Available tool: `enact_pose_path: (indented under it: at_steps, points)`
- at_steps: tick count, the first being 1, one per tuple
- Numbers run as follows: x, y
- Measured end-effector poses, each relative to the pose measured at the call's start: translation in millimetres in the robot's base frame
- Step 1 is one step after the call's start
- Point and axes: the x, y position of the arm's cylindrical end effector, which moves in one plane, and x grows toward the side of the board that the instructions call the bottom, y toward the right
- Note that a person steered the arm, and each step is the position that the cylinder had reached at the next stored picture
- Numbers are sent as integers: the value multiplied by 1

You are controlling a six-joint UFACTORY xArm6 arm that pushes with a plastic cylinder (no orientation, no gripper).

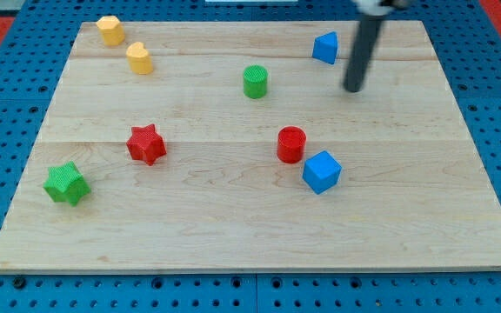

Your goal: Nudge the green circle

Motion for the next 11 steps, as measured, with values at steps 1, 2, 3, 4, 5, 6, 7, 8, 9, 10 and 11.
enact_pose_path:
  at_steps: [1,2,3,4,5,6,7,8,9,10,11]
  points:
    - [14,-113]
    - [30,-157]
    - [5,-184]
    - [-33,-194]
    - [-24,-166]
    - [-24,-117]
    - [-24,-83]
    - [-22,-83]
    - [6,-35]
    - [25,25]
    - [88,46]
